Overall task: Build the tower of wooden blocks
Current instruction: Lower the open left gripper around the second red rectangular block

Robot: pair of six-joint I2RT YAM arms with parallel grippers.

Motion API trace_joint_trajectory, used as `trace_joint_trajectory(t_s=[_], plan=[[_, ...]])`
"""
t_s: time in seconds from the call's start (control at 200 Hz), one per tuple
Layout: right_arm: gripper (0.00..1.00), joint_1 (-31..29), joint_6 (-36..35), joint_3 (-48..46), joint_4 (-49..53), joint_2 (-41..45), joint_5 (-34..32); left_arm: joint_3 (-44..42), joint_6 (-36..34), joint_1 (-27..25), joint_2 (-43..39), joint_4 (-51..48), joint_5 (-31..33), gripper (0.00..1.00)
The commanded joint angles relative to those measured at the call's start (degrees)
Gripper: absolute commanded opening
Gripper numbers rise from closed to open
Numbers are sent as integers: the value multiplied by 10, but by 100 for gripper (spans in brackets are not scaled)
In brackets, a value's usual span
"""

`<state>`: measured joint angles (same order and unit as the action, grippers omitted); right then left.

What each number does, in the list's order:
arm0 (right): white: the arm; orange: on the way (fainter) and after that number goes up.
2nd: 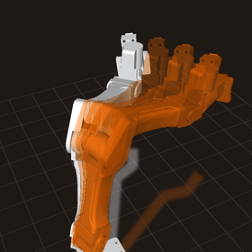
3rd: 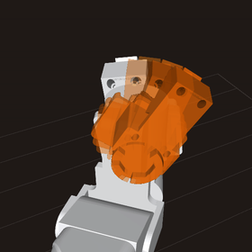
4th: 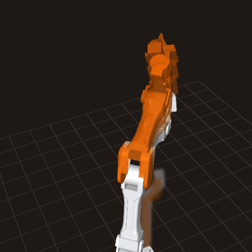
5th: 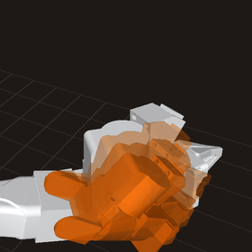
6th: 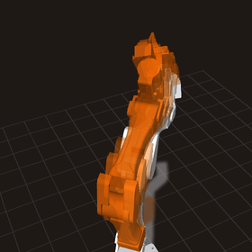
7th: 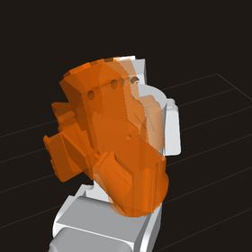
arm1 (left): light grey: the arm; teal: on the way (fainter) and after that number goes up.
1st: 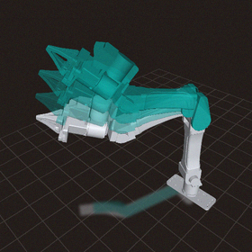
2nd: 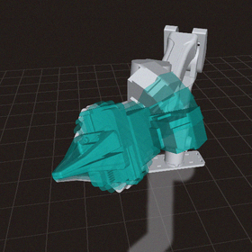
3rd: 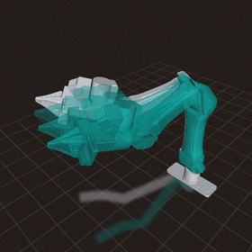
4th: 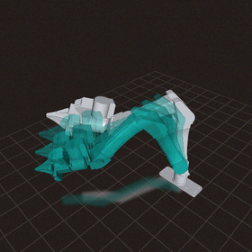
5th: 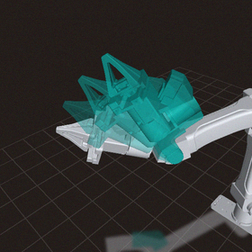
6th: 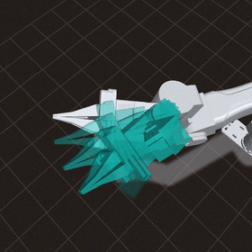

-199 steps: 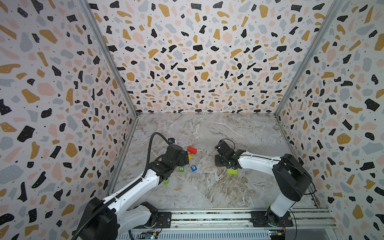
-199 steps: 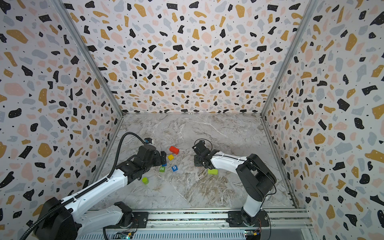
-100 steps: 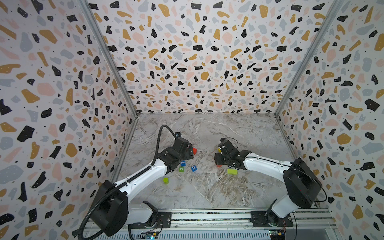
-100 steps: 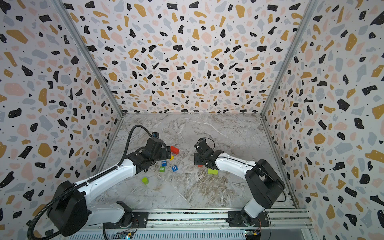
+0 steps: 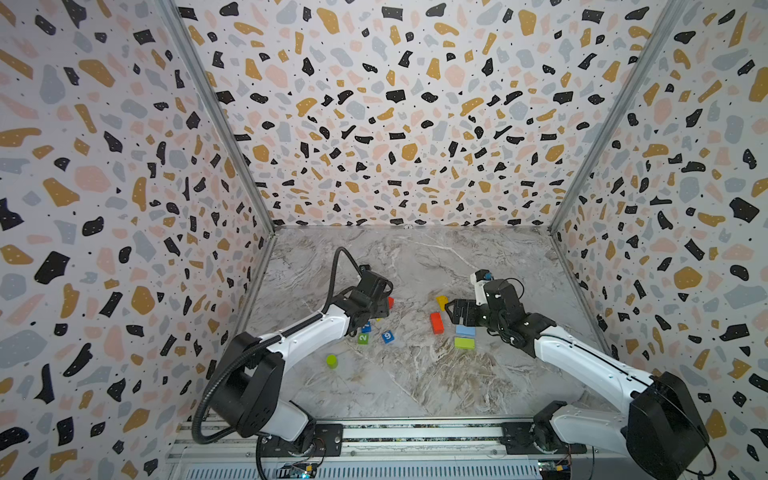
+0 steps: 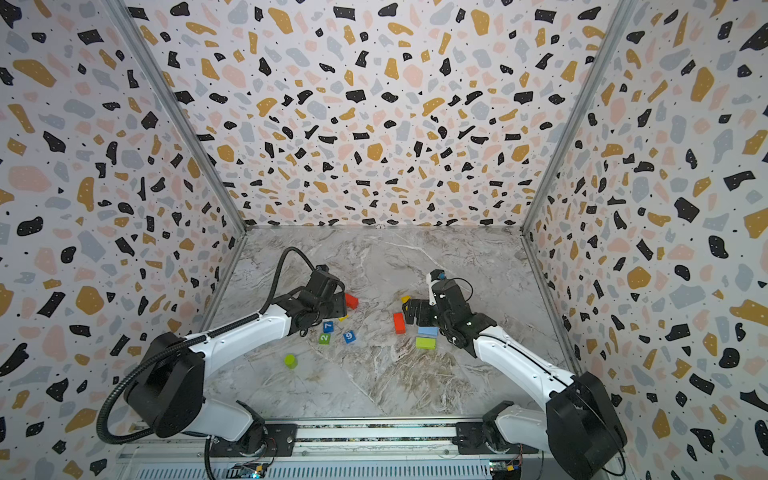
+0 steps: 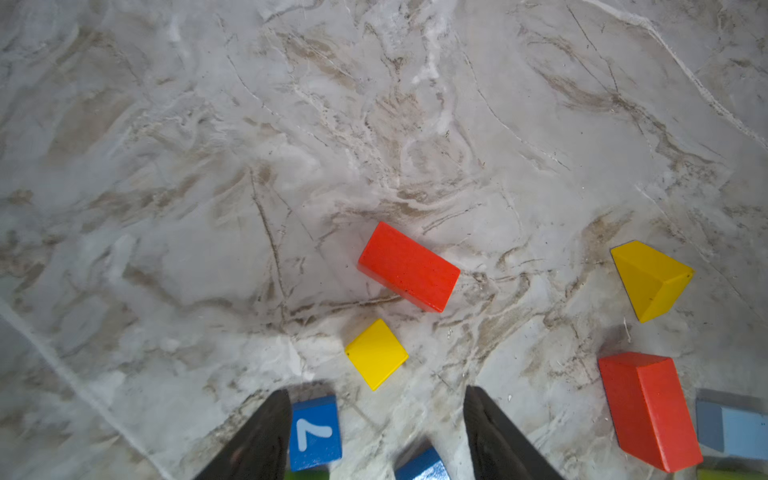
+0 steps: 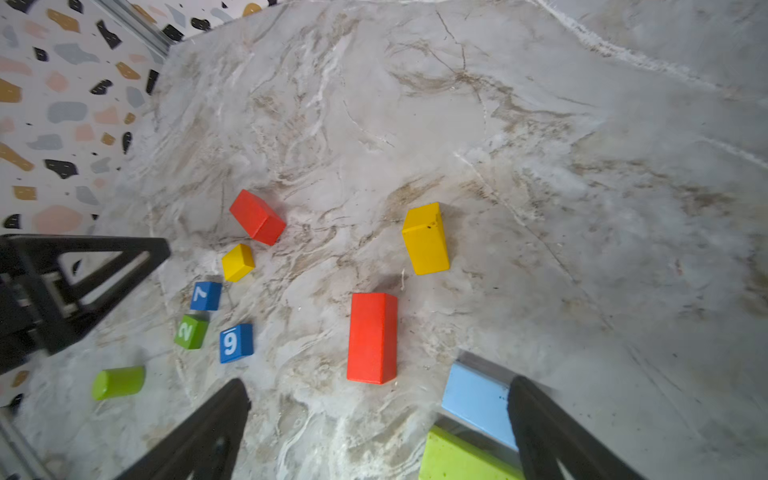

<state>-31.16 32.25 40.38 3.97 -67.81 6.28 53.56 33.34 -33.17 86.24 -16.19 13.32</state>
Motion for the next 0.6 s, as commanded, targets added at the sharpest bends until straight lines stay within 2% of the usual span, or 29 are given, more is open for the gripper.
trace_joint_trajectory(t_s=[0.0, 0.155, 0.431, 0.596], plan=[[99, 22, -13, -24, -37, 36, 47, 24, 14, -2, 19, 21, -11, 67], [99, 45, -12, -49, -63, 59, 71, 34, 27, -2, 52, 37, -16, 67], [99, 56, -35, -73, -86, 65, 84, 58, 45, -2, 103, 61, -22, 77], [99, 63, -43, -81, -94, 71, 89, 82, 53, -2, 136, 66, -28, 79]])
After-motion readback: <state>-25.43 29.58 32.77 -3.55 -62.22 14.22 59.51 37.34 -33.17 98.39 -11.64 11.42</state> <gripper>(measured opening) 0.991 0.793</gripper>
